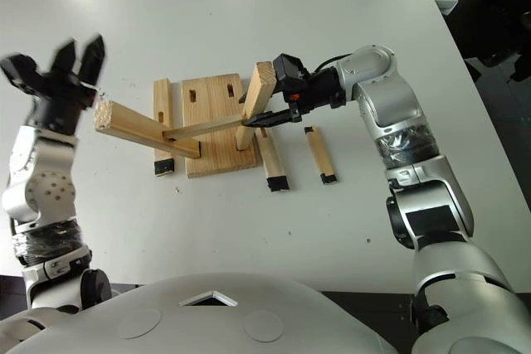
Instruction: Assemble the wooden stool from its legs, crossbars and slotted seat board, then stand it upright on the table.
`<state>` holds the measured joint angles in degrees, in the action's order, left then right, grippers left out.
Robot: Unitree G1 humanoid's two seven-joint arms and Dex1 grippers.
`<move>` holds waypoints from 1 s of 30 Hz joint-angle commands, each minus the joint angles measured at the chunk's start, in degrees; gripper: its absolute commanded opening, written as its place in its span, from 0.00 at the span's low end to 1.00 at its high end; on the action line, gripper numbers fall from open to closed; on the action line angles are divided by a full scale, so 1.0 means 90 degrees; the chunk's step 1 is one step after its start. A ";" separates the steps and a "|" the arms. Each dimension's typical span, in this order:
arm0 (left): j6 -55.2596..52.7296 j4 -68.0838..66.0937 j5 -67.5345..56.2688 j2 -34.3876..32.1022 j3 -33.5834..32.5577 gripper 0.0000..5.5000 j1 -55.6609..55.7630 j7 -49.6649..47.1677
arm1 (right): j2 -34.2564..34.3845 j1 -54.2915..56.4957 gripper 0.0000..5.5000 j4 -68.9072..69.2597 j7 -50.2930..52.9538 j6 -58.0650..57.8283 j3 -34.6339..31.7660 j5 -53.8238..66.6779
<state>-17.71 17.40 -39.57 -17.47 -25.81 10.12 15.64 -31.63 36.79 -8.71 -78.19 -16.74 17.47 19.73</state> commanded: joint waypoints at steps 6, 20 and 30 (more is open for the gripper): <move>-0.1404 0.3242 -0.2023 -0.0450 0.0883 0.68 0.1479 -0.2023 | -0.0122 -0.0632 0.37 0.1112 0.1065 -0.0919 -0.0227 -0.0155; -0.2347 0.3792 -0.0609 -0.1561 0.3117 0.68 -0.0218 -0.1307 | -0.0093 -0.1035 0.37 0.1425 0.1555 -0.0145 0.0106 -0.0751; -0.2086 0.2999 0.0980 -0.1118 0.3785 0.54 -0.0633 -0.1369 | -0.0034 -0.0956 0.37 0.1614 0.1711 -0.0775 0.0128 -0.0420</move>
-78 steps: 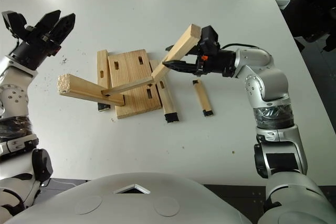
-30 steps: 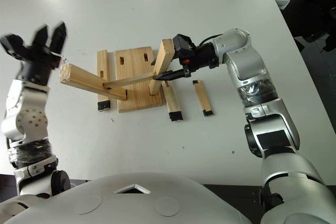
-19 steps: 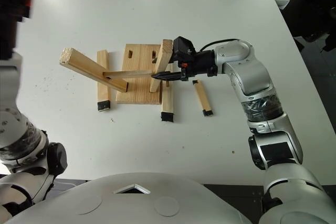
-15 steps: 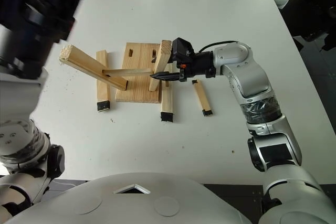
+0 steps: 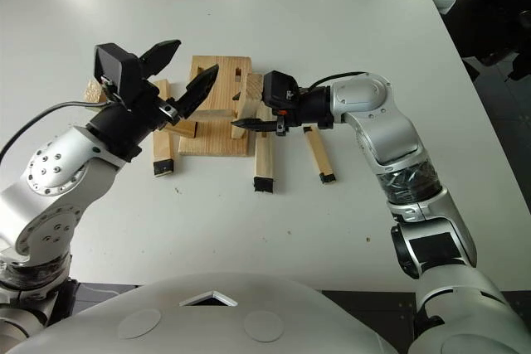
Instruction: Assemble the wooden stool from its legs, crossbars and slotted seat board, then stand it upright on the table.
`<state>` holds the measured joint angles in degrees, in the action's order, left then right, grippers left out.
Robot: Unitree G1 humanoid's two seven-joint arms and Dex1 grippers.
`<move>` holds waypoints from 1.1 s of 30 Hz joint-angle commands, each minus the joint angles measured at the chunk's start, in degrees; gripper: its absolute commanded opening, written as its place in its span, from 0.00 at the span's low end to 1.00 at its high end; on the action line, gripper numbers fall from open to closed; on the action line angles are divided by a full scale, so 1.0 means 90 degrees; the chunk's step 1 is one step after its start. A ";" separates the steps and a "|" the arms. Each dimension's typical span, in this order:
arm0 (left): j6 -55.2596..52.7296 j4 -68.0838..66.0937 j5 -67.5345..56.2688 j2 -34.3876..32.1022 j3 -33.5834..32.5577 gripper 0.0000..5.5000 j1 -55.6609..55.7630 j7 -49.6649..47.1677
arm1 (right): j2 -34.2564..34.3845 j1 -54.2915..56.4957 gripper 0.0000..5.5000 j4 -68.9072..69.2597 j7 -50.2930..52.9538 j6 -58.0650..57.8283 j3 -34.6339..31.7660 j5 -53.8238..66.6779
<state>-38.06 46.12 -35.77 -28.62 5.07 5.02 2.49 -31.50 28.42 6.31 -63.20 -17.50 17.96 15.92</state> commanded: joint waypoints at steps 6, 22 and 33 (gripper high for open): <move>0.0478 -0.0133 0.0950 0.0450 0.0562 0.42 -0.0063 0.0319 | -0.0127 0.0291 0.37 -0.0102 -0.0307 -0.1336 -0.0011 0.0498; 0.1436 -0.0853 0.2311 0.0533 0.1031 0.29 -0.0991 0.0864 | -0.0251 0.0434 0.37 -0.0375 -0.0735 -0.0898 0.0156 0.0297; 0.2948 -0.2465 0.3755 0.1163 0.1111 0.28 -0.0612 0.0609 | -0.0184 0.0603 0.37 -0.0294 -0.0925 -0.1024 0.0159 0.0454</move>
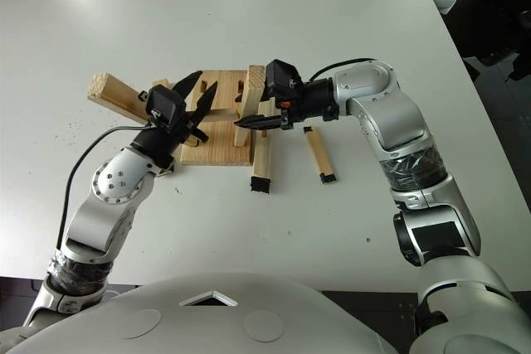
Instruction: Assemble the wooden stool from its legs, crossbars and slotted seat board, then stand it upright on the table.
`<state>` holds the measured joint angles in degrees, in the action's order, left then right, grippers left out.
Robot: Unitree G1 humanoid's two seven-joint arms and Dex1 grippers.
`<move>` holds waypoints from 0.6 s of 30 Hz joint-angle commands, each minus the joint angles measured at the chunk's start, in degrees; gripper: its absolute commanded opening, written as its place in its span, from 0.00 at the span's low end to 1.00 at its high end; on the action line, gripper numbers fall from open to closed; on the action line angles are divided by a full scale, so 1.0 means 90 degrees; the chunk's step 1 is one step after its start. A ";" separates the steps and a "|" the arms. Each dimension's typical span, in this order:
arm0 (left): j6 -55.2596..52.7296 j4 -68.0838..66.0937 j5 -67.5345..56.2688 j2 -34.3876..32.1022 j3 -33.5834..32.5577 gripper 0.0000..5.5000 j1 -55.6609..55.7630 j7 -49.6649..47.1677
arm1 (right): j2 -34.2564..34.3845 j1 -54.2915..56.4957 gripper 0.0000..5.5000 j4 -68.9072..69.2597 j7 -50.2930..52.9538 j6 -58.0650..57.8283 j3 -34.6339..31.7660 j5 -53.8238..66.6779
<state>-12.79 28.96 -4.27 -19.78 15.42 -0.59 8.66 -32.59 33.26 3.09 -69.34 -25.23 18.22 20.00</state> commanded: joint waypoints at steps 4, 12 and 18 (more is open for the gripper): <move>0.0442 -0.0875 0.0514 0.0419 -0.0050 0.28 -0.0006 -0.0141 | -0.0052 0.0127 0.37 0.0079 -0.0347 -0.0224 0.0135 0.0050; 0.0367 -0.0813 0.0508 0.0424 0.0202 0.28 -0.0281 0.0435 | -0.0025 0.0228 0.37 -0.0172 -0.0287 -0.0144 0.0200 -0.0135; -0.0736 -0.0707 0.0332 0.0198 0.0430 0.10 -0.0454 0.1025 | 0.0050 0.0263 0.37 -0.0096 -0.0228 -0.0321 0.0177 -0.0059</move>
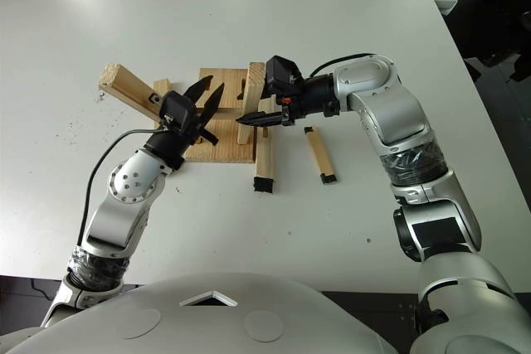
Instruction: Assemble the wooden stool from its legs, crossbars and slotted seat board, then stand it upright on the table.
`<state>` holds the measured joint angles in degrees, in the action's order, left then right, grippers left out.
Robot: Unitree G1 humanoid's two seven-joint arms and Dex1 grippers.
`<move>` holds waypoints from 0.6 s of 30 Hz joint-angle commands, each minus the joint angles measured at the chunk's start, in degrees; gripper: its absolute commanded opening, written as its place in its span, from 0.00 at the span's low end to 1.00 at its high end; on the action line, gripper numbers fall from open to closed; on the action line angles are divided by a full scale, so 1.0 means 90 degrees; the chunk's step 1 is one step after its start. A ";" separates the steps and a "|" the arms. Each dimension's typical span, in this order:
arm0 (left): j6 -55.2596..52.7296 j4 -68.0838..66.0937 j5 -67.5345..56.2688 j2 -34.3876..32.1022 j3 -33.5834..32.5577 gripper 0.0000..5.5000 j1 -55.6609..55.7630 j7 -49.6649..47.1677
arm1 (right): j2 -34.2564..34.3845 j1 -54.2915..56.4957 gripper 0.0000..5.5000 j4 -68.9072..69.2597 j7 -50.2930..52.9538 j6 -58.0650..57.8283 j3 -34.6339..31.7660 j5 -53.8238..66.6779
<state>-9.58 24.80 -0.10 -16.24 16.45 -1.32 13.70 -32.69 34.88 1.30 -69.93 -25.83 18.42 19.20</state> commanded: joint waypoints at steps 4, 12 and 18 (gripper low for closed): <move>-0.1602 -0.0125 -0.0507 0.0018 0.0049 0.00 -0.0157 0.0455 | 0.0162 0.0086 0.37 0.0217 -0.0069 -0.0434 0.0071 0.0152; -0.1740 0.1853 -0.3397 0.1348 -0.2289 0.00 0.2199 -0.1012 | 0.0107 -0.0093 0.37 0.0390 0.0050 -0.0610 -0.0080 0.0172; -0.2335 0.1824 -0.5764 -0.0005 -0.4747 0.00 0.3823 -0.2494 | 0.0049 -0.0157 0.37 0.0380 0.0134 -0.0619 -0.0134 0.0144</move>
<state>-27.15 42.43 -45.03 -9.88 -17.16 31.75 -4.14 -31.59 34.48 3.97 -68.95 -29.86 17.80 20.05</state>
